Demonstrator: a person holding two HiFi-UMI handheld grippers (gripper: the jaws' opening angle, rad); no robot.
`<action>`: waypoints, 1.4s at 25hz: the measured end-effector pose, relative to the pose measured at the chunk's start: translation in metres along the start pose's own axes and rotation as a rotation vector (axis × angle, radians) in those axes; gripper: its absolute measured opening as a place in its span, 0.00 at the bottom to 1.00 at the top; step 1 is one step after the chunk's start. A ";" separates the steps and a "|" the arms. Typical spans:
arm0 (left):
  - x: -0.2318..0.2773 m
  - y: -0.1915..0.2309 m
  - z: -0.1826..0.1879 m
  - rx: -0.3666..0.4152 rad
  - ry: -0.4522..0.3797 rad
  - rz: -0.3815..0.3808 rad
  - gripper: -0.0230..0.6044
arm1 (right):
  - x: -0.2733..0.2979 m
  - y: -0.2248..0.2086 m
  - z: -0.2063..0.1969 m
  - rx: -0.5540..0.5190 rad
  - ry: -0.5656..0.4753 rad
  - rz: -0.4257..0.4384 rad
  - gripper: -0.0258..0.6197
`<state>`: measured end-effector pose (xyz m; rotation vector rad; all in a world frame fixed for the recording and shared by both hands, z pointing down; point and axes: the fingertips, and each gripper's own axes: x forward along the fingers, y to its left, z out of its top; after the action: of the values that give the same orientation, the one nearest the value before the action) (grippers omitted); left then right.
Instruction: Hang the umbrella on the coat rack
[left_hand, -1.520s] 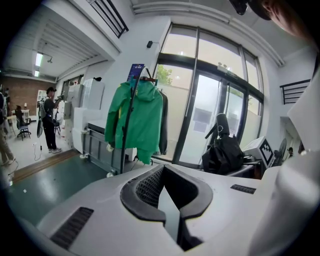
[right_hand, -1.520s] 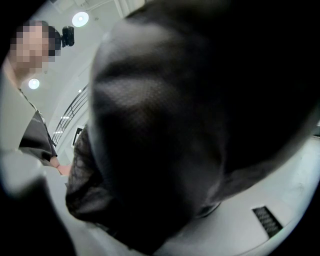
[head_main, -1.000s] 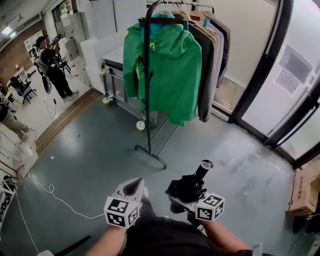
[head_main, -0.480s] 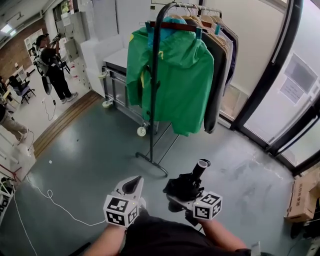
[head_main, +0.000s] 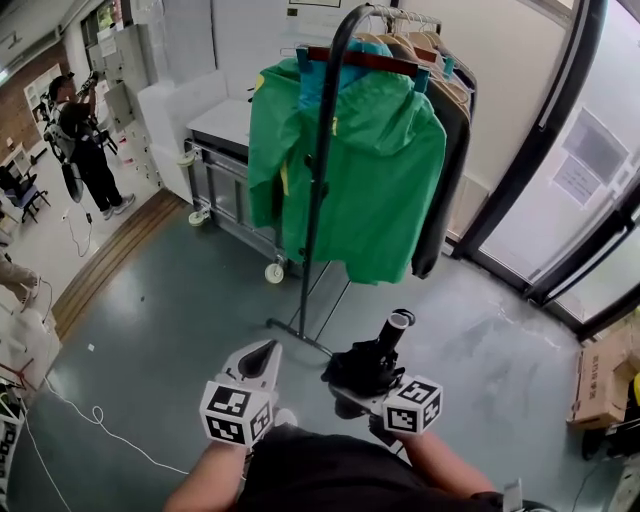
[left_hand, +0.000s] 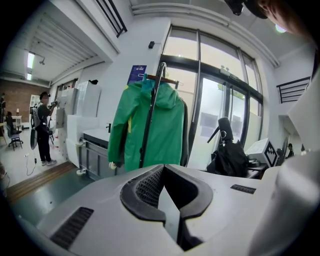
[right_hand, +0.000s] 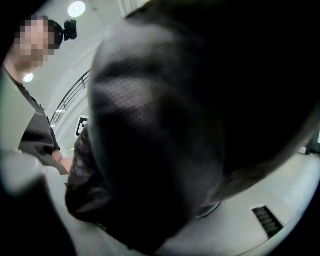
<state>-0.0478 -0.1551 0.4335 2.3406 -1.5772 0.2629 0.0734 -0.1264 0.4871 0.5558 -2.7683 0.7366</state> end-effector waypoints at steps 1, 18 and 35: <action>0.003 0.009 0.002 0.004 0.001 -0.006 0.06 | 0.008 -0.002 0.005 0.002 -0.004 -0.007 0.41; 0.033 0.101 0.011 0.019 0.031 -0.142 0.06 | 0.096 -0.006 0.053 -0.005 -0.051 -0.120 0.41; 0.038 0.133 0.002 -0.006 0.031 -0.082 0.06 | 0.133 -0.022 0.175 -0.146 -0.101 -0.081 0.41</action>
<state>-0.1565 -0.2347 0.4632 2.3787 -1.4624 0.2739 -0.0580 -0.2741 0.3881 0.6883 -2.8425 0.4976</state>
